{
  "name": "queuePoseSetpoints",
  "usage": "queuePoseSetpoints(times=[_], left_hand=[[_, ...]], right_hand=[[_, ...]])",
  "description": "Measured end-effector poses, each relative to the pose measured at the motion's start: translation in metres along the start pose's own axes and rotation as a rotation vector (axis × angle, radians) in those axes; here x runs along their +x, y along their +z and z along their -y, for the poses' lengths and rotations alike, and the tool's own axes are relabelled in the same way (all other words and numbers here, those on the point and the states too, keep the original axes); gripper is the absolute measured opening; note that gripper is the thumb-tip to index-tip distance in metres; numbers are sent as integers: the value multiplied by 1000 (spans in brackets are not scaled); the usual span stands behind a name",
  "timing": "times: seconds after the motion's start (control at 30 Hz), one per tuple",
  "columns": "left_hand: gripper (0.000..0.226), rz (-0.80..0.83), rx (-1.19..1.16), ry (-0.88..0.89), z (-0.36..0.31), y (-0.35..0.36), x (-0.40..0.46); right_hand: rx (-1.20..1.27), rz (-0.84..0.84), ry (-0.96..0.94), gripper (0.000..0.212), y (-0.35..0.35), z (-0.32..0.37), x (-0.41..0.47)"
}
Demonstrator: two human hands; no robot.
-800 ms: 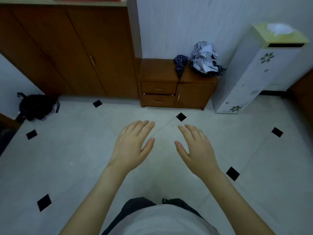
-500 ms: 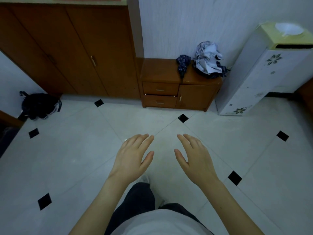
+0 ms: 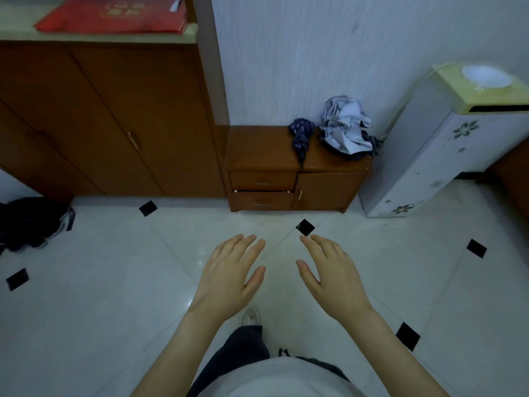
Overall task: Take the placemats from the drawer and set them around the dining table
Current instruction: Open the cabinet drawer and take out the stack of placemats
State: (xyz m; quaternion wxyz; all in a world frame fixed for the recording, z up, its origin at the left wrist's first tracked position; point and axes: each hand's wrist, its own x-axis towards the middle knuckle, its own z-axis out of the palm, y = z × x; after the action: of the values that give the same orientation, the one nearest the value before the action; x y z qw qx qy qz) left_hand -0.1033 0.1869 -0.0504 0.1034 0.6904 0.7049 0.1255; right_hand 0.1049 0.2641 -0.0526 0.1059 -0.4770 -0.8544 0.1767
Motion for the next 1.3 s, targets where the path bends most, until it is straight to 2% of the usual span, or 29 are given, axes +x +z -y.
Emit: queuePoseSetpoints(times=[0.2, 0.4, 0.63, 0.87, 1.1, 1.3], left_hand=[[51, -6, -14, -12, 58, -24, 76], [50, 23, -31, -6, 82, -22, 144], [49, 81, -36, -37, 83, 20, 240], [48, 43, -45, -111, 84, 57, 345], [48, 35, -49, -117, 102, 70, 421], [47, 94, -24, -81, 141, 108, 473]], right_hand=[[-7, 8, 20, 56, -3, 7, 88], [14, -1, 42, 55, -7, -12, 155], [58, 60, 4, 54, 4, -73, 243], [63, 84, -86, 48, 17, -137, 352], [49, 64, -110, 48, 31, -161, 428], [53, 81, -65, 50, 81, -176, 476]])
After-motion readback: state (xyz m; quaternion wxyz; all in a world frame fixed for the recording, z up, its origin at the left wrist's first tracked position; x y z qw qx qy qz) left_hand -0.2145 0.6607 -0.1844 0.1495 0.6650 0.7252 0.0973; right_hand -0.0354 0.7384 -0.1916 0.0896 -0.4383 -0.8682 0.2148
